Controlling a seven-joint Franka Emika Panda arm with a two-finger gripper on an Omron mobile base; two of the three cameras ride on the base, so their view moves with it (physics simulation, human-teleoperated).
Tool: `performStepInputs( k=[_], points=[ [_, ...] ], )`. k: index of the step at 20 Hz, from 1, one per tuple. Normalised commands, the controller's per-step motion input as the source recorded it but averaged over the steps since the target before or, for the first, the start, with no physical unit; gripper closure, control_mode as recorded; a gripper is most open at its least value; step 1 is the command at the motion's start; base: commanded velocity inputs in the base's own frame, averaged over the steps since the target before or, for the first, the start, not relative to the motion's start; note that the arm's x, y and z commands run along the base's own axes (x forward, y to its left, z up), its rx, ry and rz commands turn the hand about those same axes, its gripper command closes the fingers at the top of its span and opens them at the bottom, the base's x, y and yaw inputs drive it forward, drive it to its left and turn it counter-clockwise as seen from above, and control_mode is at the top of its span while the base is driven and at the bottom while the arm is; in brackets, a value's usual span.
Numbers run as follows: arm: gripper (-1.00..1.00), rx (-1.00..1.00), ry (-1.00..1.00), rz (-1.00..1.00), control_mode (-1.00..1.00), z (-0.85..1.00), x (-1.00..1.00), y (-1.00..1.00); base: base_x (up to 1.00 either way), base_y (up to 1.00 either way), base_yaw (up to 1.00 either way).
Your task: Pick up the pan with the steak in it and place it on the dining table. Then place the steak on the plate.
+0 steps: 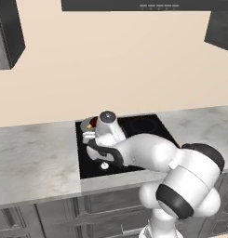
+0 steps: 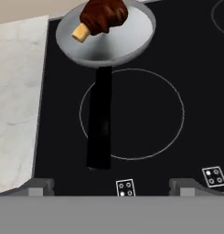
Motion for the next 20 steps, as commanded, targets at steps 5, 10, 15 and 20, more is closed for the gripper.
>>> performStepInputs(
  k=[5, 10, 15, 20],
  points=[
    [-1.00, 0.00, 0.01, -0.01, -1.00, -0.43, 0.77, 0.07, 0.00, 0.00, 0.00],
    [-1.00, 0.00, 0.00, 0.00, -1.00, -0.41, 0.61, 0.18, 0.00, 0.00, 0.00],
    [-1.00, 0.00, 0.00, 0.00, -1.00, -0.28, 0.27, 0.30, 0.00, 0.00, 0.00],
    [-1.00, 0.00, 0.00, -0.01, -1.00, -0.15, 0.09, 0.40, 0.00, 0.00, 0.00]
  ],
)
